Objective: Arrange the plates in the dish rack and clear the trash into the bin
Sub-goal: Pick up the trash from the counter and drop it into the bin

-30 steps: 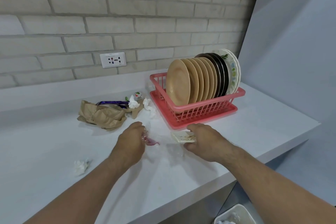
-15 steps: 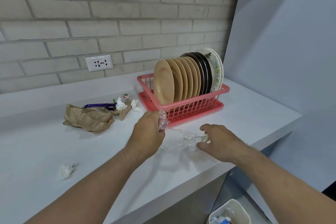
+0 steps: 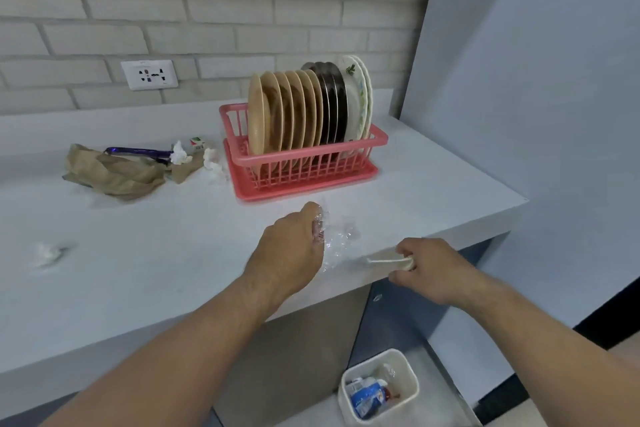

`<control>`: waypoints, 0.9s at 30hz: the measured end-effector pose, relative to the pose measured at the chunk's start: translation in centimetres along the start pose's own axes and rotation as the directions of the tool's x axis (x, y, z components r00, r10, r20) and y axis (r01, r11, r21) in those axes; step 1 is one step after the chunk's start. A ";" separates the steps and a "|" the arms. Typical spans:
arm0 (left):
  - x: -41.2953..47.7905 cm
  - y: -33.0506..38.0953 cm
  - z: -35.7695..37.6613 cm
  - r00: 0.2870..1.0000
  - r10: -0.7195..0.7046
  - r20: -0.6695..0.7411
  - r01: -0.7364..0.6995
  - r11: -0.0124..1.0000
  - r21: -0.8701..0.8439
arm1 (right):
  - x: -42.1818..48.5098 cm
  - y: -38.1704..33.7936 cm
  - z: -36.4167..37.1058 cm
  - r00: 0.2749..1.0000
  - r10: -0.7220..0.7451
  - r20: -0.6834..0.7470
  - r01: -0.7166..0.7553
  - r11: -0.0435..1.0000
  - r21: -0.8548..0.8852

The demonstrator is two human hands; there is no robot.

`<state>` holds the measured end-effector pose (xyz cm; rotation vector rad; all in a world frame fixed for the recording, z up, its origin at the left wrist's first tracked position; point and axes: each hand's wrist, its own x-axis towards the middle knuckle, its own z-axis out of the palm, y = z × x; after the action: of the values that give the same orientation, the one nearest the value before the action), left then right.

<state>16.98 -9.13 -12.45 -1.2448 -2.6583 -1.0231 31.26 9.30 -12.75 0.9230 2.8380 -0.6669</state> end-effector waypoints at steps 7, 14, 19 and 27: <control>-2.0 2.3 10.2 0.986 0.008 0.164 0.003 0.998 -0.067 | -0.9 8.8 3.2 0.984 0.133 0.121 -0.142 0.987 0.069; -2.0 0.8 22.1 0.941 0.130 0.312 -0.133 0.991 -0.014 | 1.5 16.7 11.0 0.965 0.231 0.122 -0.242 0.967 0.084; -3.3 -3.3 31.8 0.868 0.075 0.491 -0.080 0.997 -0.009 | 5.4 22.8 19.2 0.961 0.256 0.101 -0.259 0.966 0.023; -6.8 -12.2 47.0 0.840 0.126 0.528 -0.110 0.992 -0.063 | 14.3 32.0 37.9 0.955 0.190 0.230 -0.183 0.982 -0.050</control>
<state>24.18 7.74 -57.93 -1.9181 -2.8894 -0.7890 36.05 23.87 -62.06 1.0181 2.5114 -0.6628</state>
